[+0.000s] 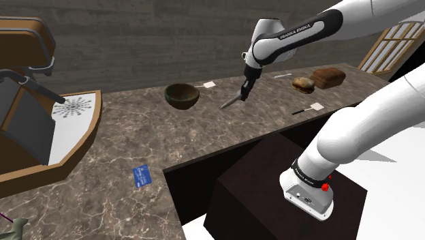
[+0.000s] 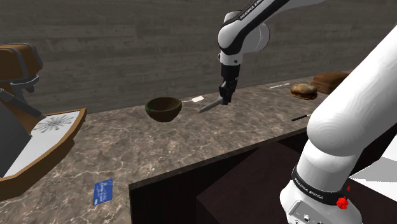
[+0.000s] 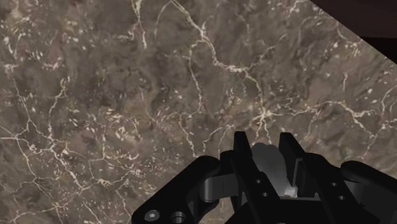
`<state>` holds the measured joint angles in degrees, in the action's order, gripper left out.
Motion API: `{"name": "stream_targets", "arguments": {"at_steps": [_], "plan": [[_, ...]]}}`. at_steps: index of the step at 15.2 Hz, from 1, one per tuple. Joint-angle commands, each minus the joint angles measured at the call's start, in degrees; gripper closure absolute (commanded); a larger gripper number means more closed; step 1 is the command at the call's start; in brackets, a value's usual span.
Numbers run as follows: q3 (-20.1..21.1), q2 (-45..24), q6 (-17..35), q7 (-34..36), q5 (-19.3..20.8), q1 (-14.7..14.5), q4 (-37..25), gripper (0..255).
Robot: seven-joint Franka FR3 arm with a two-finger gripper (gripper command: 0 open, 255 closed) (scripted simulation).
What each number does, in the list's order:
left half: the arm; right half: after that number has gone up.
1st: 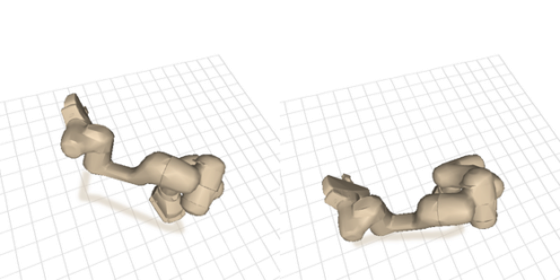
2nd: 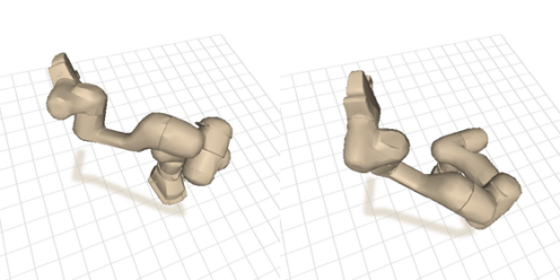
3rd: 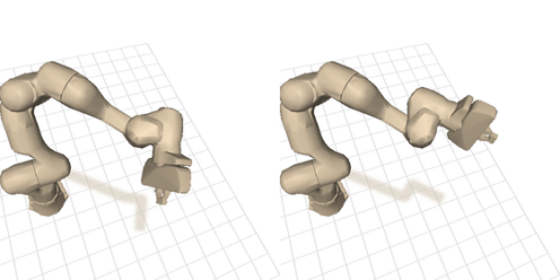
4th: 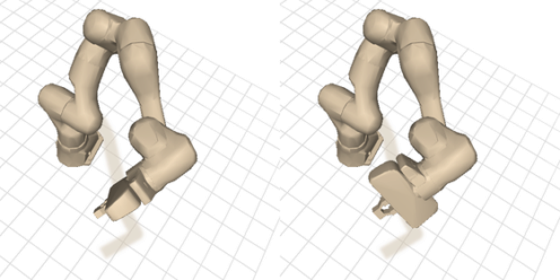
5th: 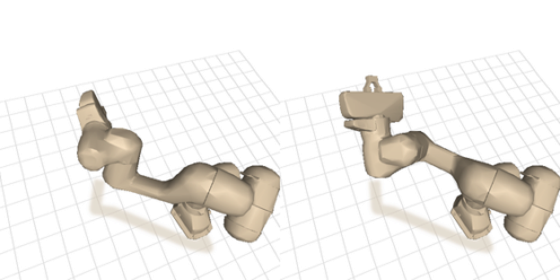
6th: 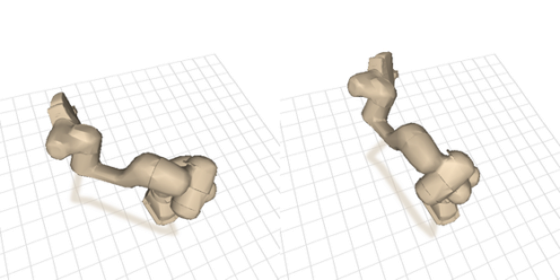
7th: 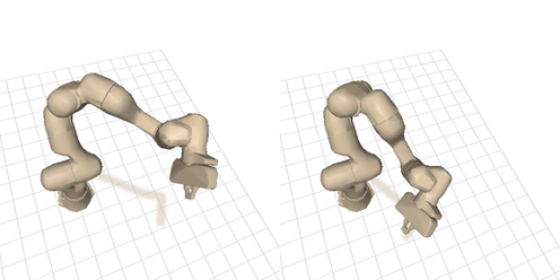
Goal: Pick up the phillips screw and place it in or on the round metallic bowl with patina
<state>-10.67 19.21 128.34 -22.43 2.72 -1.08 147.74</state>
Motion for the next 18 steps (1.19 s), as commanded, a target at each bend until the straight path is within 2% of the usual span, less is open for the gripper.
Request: {"name": "stream_targets", "arguments": {"at_steps": [1,6,12,18], "plan": [[0.15,1.12,-1.89,0.16,0.11,0.05,-0.75,255],[0.42,2.90,-5.59,0.38,0.23,0.11,-2.68,255],[2.14,-9.76,-5.40,2.56,-2.71,-2.59,-15.06,255],[3.57,-21.99,-7.61,4.46,-4.76,-4.22,-29.43,255]]}}
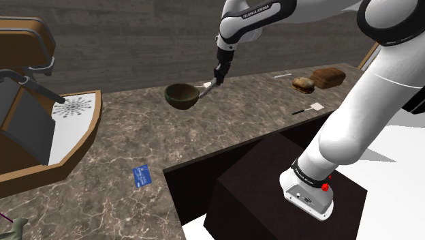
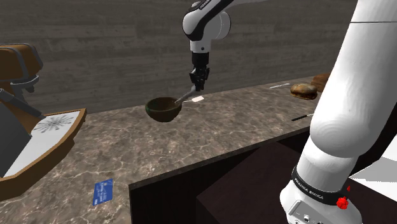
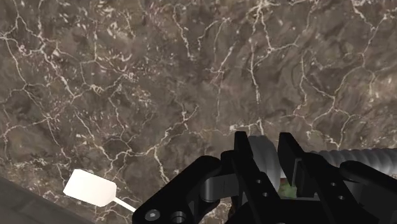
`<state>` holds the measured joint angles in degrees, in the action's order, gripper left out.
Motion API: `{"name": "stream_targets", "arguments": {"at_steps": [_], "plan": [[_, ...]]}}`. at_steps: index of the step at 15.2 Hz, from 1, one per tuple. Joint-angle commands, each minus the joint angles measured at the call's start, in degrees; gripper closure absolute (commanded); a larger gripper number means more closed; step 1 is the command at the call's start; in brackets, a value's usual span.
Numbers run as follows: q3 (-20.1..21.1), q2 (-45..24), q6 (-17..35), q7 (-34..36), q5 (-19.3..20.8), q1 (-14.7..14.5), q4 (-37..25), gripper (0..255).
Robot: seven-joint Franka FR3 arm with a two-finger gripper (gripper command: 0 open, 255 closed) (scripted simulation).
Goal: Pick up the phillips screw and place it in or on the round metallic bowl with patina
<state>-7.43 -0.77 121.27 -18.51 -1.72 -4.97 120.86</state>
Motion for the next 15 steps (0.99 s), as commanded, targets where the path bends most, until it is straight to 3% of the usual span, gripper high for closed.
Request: {"name": "stream_targets", "arguments": {"at_steps": [1,9,15], "plan": [[0.54,-4.06,-1.12,0.85,-0.57,-0.54,-5.18,255],[1.98,-21.88,-8.54,3.44,-2.09,-1.62,-30.41,255],[2.08,-23.26,-4.53,3.23,-2.31,-1.61,-27.77,255]]}}
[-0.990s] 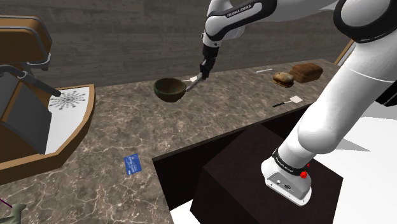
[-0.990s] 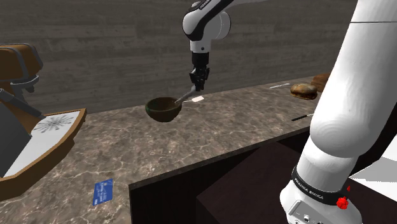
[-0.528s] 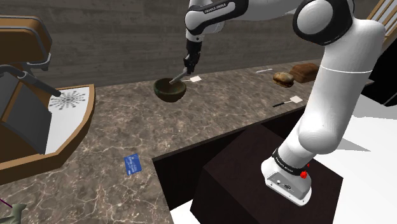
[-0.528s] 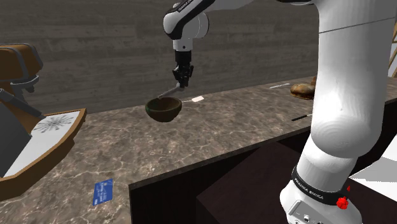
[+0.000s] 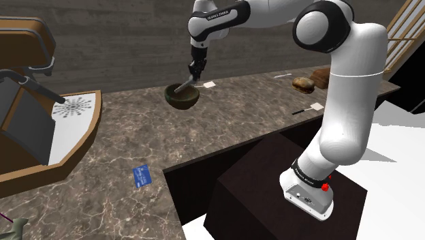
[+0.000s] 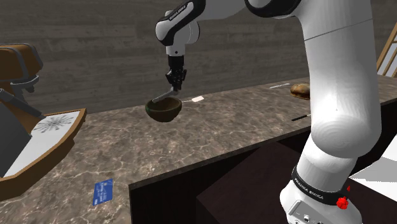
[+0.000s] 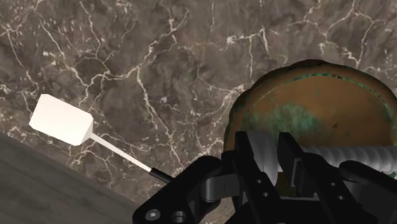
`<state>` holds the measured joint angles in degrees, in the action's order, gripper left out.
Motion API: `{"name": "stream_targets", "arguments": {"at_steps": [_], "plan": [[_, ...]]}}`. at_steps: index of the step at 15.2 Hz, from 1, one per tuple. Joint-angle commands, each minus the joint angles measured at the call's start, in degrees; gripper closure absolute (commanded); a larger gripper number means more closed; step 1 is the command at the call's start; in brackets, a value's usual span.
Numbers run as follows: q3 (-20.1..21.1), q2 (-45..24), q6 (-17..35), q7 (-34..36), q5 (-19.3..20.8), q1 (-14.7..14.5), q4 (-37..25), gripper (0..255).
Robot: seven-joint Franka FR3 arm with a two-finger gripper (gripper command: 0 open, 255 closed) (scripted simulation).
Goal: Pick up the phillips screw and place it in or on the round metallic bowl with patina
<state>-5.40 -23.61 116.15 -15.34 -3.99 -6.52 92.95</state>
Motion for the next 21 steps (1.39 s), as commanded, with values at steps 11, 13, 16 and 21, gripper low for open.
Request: {"name": "stream_targets", "arguments": {"at_steps": [11,13,16,21], "plan": [[0.21,-2.85,5.73,-0.27,-0.41,0.01,2.86,255],[0.21,-2.85,5.73,-0.27,-0.41,0.01,2.86,255],[0.21,-2.85,5.73,-0.27,-0.41,0.01,2.86,255],[0.21,-2.85,5.73,-0.27,-0.41,0.01,2.87,0]]}}
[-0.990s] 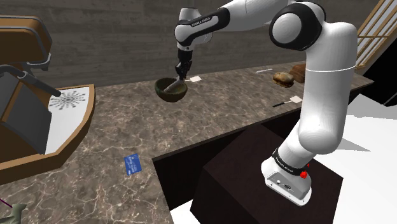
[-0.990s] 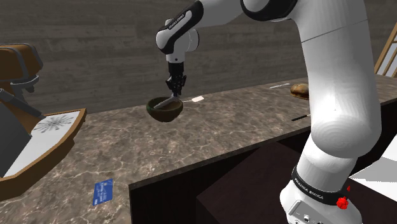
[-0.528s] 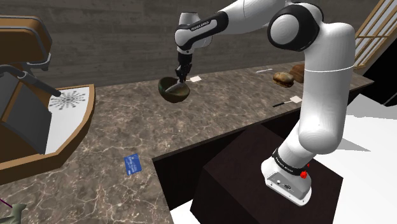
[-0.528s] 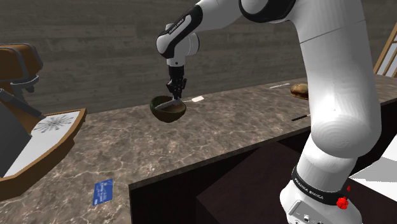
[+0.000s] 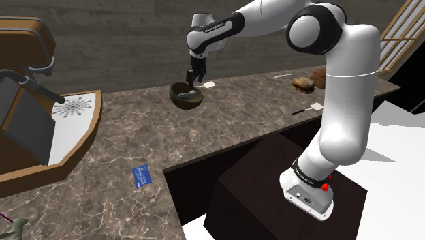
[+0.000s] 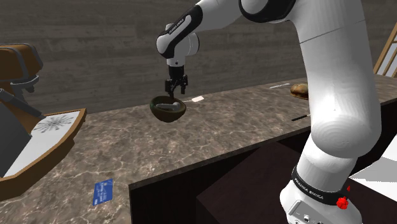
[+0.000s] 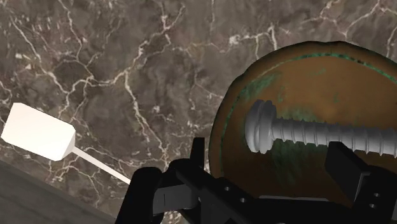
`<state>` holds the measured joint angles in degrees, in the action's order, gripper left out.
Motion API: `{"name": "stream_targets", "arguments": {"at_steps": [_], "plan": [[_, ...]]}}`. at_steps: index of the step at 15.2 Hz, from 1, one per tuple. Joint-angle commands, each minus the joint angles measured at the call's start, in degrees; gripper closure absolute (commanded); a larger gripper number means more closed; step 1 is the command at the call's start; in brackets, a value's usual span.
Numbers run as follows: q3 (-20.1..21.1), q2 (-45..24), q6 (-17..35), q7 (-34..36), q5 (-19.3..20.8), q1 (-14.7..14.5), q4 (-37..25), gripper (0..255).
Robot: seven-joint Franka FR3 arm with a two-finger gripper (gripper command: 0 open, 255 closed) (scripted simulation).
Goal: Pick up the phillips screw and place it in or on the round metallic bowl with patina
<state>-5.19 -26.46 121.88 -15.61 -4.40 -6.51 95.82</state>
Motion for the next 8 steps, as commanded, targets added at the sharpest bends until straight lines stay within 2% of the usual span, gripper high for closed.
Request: {"name": "stream_targets", "arguments": {"at_steps": [1,5,8], "plan": [[0.00,0.00,0.00,0.00,0.00,0.00,0.00,0],[-0.22,2.75,-6.09,0.26,0.40,0.02,-3.35,0],[-0.22,2.75,-6.09,0.26,0.41,0.02,-3.35,0]]}}
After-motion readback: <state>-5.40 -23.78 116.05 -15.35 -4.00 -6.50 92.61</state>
